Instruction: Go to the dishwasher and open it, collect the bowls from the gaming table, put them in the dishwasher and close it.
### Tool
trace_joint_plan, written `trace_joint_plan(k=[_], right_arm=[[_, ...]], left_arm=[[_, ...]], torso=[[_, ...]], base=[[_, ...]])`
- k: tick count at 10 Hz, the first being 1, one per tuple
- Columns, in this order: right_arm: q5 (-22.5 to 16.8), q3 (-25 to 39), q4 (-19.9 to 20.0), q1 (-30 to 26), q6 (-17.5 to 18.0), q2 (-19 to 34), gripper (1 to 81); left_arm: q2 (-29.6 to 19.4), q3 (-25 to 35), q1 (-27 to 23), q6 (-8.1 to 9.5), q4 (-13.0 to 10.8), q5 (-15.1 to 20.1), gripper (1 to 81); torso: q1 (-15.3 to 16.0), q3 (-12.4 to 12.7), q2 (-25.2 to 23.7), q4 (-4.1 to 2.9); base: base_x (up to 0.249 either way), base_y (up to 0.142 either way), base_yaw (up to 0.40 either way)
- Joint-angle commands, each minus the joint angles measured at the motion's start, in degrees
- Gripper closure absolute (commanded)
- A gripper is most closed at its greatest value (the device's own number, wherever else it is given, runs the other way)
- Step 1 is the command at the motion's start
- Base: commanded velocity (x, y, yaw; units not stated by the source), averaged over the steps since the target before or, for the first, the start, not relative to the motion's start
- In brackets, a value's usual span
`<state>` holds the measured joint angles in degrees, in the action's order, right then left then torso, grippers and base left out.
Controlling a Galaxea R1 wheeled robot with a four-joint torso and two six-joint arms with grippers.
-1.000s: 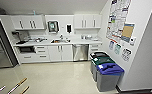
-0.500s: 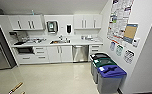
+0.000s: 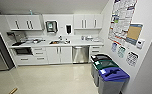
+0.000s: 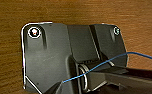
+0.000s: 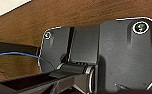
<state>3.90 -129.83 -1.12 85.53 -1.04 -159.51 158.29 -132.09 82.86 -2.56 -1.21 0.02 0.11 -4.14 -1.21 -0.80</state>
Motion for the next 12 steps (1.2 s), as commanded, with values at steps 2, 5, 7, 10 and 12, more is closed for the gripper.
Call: trace_joint_plan(k=[2, 5, 7, 10, 12], right_arm=[[-2.93, 1.43, 0.07, -2.77, -0.19, 0.84, 1.0], [-2.93, 1.43, 0.07, -2.77, -0.19, 0.84, 1.0], [-2.93, 1.26, 0.07, -2.85, -0.19, 0.84, 1.0], [-2.93, 1.26, 0.07, -2.77, -0.19, 0.84, 1.0], [-2.93, 1.26, 0.07, -2.85, -0.19, 0.84, 1.0]], left_arm=[[-1.05, 0.51, -2.83, 0.19, 0.68, 3.14, 1.0], [-1.05, 0.51, -2.83, 0.19, 0.68, 3.14, 1.0], [-1.05, 0.51, -2.83, 0.19, 0.68, 3.14, 1.0], [-1.05, 0.51, -2.83, 0.19, 0.68, 3.05, 1.0], [-1.05, 0.51, -2.83, 0.19, 0.68, 3.05, 1.0]], torso=[[-0.02, 0.0, 0.0, 0.0], [0.0, 0.0, 0.0, 0.0], [-0.02, 0.0, 0.0, 0.0], [0.0, 0.0, 0.0, 0.0], [0.0, 0.0, 0.02, 0.0]], base=[[0.157, 0.0, 0.0], [0.157, 0.0, 0.0], [0.157, 0.0, 0.0], [0.162, 0.0, 0.0], [0.162, 0.0, 0.0]])
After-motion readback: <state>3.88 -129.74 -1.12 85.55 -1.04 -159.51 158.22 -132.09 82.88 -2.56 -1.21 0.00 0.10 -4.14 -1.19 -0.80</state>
